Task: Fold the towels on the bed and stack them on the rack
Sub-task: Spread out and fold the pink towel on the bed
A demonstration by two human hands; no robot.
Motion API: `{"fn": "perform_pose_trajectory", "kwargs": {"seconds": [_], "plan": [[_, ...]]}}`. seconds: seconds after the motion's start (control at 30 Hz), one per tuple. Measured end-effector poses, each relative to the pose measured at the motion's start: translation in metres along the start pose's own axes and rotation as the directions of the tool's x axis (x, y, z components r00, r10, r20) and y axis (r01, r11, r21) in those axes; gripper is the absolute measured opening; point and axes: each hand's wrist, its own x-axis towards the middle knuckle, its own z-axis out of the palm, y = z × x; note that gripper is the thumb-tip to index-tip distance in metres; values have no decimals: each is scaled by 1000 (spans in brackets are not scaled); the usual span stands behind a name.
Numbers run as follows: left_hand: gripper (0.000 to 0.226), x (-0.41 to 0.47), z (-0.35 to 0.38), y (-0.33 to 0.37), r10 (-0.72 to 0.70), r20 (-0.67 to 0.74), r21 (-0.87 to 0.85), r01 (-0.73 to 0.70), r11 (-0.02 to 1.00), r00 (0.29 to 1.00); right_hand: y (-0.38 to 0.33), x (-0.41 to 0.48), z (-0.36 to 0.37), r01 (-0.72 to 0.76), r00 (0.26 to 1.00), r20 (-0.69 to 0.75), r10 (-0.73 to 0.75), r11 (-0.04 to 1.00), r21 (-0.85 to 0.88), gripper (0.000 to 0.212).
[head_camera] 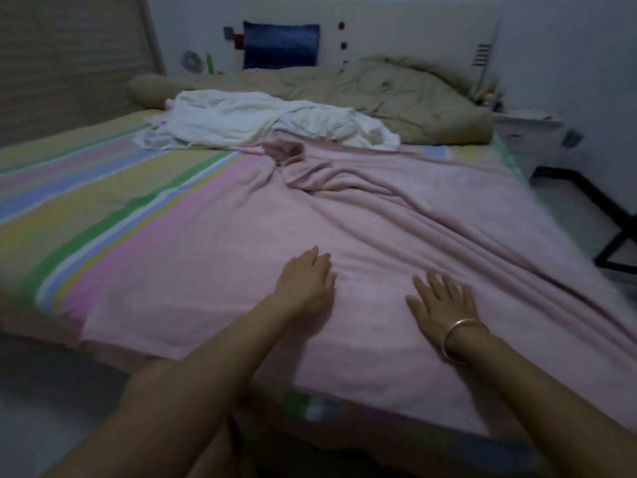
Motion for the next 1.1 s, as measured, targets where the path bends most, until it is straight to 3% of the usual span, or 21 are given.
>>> {"fn": "perform_pose_trajectory", "kwargs": {"seconds": [0.13,0.2,0.27,0.33,0.43,0.5,0.6,0.67,0.77,0.87,0.97,1.1], "plan": [[59,60,29,49,-32,173,46,24,999,984,98,17,0,-178,984,-18,178,984,-19,58],[65,85,44,66,-120,188,71,109,992,975,117,24,4,-177,980,-94,177,984,5,56],[70,121,60,93,-227,123,29,225,974,966,128,42,-1,-101,939,-320,127,990,97,53],[71,158,70,120,-300,19,-35,301,953,954,129,70,-14,-19,843,-529,97,988,151,37],[65,214,79,164,-216,-108,-29,214,976,970,128,126,-41,-8,800,-589,116,983,183,14],[64,241,87,188,-151,-81,-42,148,988,985,129,165,-50,-8,836,-533,134,973,231,21],[67,263,98,201,-131,-37,-14,131,991,991,125,213,-54,-76,967,-208,149,943,324,45],[71,274,100,197,-163,-2,-90,163,983,987,119,234,-53,-48,982,-155,108,935,352,44],[77,295,98,185,-200,-5,-224,193,955,980,119,259,-54,-55,993,-55,107,813,579,31],[80,309,97,182,-262,-25,-250,248,936,965,137,275,-64,-128,992,87,97,612,780,27],[76,331,101,201,-259,-94,-199,237,951,961,173,295,-82,-44,994,-23,110,573,819,17],[81,376,115,266,-97,-88,-110,88,990,991,264,320,-111,-46,926,-187,327,592,805,15]]}}
